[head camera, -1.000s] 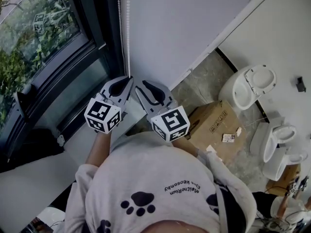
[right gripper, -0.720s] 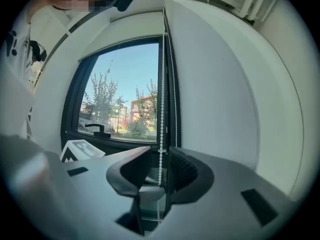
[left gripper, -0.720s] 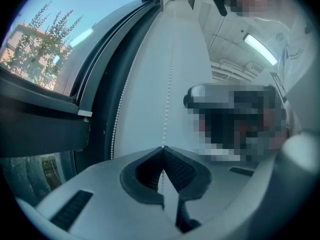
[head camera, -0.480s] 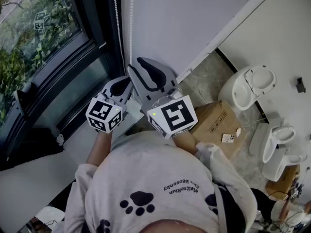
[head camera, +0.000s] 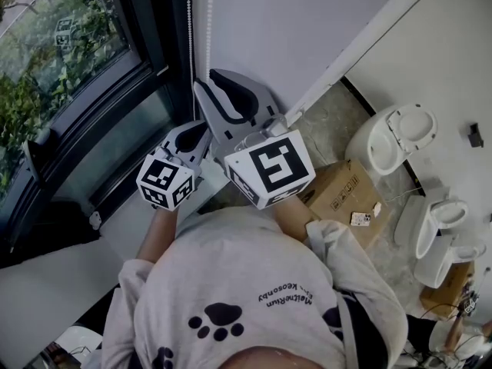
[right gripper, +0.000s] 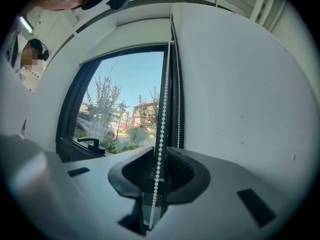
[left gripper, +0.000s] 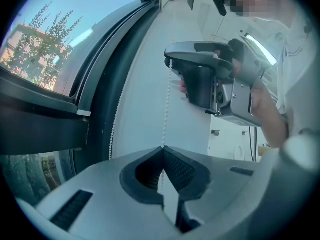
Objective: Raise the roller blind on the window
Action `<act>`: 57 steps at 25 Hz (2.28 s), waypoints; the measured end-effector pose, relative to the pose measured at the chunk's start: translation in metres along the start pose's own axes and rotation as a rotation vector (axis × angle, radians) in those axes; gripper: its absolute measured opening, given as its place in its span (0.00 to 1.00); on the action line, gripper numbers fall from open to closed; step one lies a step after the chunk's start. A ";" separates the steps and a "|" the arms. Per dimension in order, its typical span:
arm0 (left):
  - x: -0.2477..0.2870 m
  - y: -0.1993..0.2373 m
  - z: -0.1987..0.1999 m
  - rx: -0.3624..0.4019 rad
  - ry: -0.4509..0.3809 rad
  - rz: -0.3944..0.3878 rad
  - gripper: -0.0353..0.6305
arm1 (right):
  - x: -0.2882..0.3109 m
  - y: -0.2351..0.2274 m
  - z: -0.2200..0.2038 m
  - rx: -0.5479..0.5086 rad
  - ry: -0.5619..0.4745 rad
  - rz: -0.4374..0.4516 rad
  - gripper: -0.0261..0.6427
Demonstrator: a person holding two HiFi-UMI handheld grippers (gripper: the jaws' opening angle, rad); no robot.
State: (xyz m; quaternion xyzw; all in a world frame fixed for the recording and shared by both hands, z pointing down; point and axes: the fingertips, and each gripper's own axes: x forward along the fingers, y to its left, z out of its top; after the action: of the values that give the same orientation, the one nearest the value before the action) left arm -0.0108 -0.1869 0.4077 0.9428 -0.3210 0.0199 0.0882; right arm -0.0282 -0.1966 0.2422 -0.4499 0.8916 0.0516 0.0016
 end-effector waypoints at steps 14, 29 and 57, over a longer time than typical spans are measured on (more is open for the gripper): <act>-0.003 0.005 -0.031 0.006 0.030 0.033 0.06 | -0.004 0.006 -0.030 0.017 0.035 -0.005 0.06; 0.001 0.007 -0.096 -0.048 0.086 0.056 0.06 | -0.016 0.009 -0.095 0.013 0.085 -0.044 0.06; -0.016 0.015 -0.163 0.000 0.205 0.127 0.07 | -0.019 0.026 -0.161 0.028 0.178 -0.009 0.06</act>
State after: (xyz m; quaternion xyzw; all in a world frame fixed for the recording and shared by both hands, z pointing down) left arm -0.0298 -0.1595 0.5688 0.9135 -0.3694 0.1217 0.1193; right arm -0.0308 -0.1811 0.4059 -0.4565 0.8869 -0.0009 -0.0710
